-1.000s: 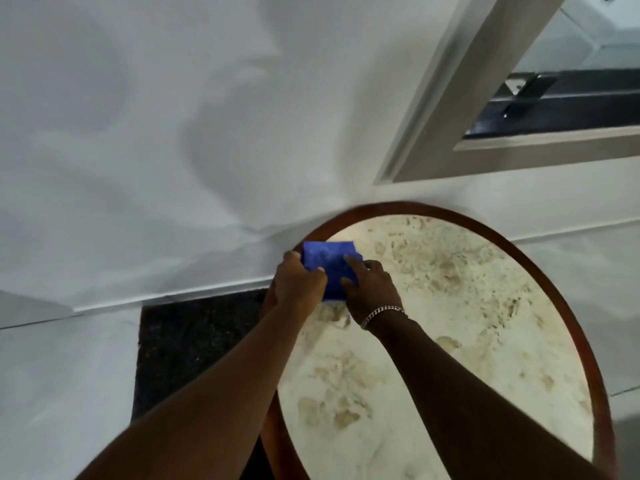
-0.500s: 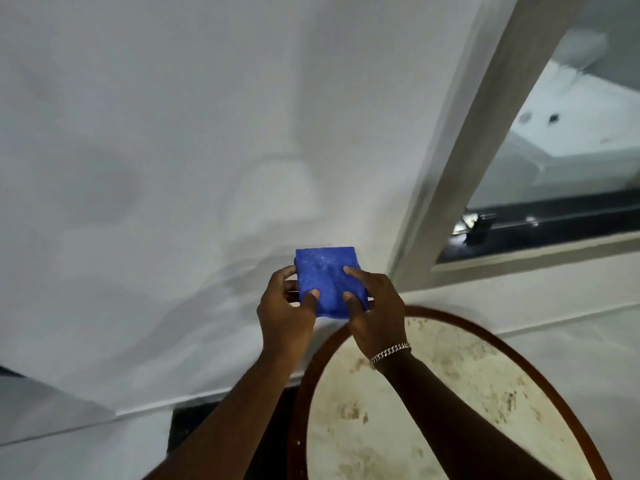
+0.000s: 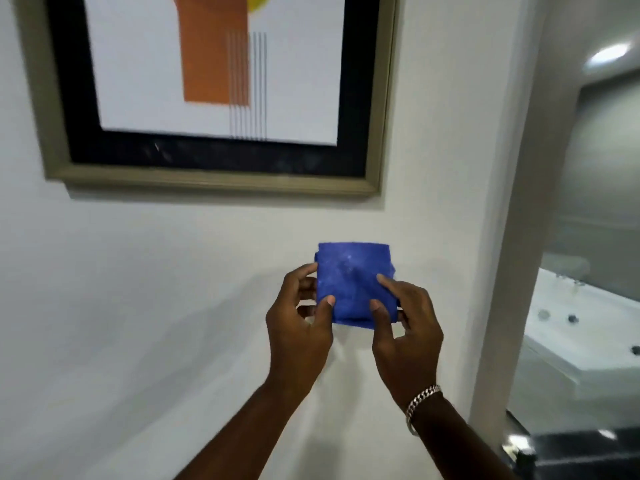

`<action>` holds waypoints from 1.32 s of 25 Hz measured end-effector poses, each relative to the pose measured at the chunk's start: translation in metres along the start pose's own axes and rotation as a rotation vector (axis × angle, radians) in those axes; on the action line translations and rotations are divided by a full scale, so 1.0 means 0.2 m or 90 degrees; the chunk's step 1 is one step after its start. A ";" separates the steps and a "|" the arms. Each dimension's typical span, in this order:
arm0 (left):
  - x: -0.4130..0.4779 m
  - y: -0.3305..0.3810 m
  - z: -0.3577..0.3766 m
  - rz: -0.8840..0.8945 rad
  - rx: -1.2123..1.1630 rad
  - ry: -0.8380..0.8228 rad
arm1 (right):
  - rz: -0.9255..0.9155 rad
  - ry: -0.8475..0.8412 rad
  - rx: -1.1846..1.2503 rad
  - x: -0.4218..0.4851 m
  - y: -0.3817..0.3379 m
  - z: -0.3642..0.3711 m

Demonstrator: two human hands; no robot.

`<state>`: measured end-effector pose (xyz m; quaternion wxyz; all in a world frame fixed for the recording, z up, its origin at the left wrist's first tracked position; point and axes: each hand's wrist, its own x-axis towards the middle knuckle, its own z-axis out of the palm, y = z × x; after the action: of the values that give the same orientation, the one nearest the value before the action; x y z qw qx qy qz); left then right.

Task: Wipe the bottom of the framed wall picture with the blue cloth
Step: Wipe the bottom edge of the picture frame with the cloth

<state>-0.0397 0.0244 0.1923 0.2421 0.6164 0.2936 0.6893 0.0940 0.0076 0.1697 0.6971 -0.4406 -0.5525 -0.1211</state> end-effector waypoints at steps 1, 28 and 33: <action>0.10 0.07 -0.01 0.044 -0.002 -0.004 | -0.027 0.034 0.007 0.09 -0.05 0.03; 1.64 0.49 -0.73 0.827 0.927 -0.073 | -0.374 0.234 -0.202 0.60 -0.25 0.87; 1.65 0.49 -0.74 0.852 0.915 -0.095 | -0.270 0.327 -0.169 0.67 -0.32 0.91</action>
<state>-0.2248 0.1685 0.4846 -0.6126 0.6979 0.2170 0.3009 -0.0207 0.1493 0.3173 0.7091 -0.3579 -0.4181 -0.4407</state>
